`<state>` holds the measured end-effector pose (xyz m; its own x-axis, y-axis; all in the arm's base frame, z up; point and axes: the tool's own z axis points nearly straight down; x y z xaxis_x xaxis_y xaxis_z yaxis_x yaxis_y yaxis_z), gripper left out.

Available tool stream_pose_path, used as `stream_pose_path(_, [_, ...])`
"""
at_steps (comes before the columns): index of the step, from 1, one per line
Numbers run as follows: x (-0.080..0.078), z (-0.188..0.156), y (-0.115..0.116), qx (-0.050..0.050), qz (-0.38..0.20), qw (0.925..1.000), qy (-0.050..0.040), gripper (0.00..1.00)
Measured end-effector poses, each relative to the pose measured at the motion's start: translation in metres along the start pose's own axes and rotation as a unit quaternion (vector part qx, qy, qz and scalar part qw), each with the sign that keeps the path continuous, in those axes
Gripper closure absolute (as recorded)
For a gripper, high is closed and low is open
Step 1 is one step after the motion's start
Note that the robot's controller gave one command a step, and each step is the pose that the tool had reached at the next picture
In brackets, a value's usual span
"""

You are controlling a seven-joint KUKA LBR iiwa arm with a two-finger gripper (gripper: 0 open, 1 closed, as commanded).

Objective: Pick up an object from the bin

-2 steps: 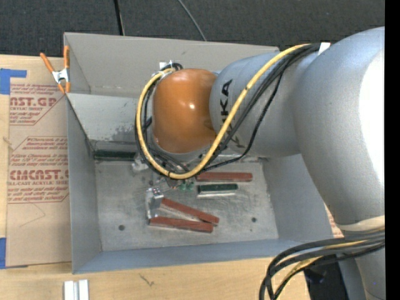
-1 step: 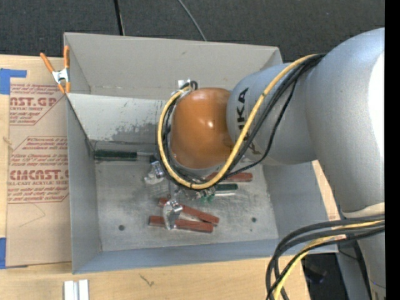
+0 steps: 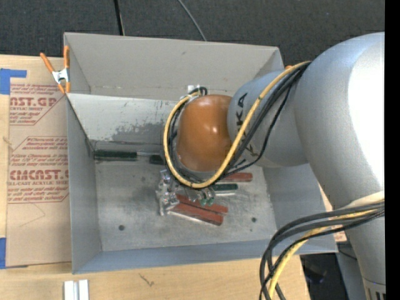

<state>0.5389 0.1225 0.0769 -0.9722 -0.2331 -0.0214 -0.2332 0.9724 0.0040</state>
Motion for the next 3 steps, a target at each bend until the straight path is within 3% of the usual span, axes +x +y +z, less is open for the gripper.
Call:
stream_pose_path(1, [0.000, 0.000, 0.000, 0.000, 0.000, 1.0000, 0.0000, 1.00])
stream_pose_path(2, [0.003, -0.033, 0.001, 0.002, -0.005, 0.9999, 0.0135, 1.00])
stream_pose_path(3, [0.028, -0.038, -0.128, 0.002, -0.117, 0.9931, 0.0112, 0.00])
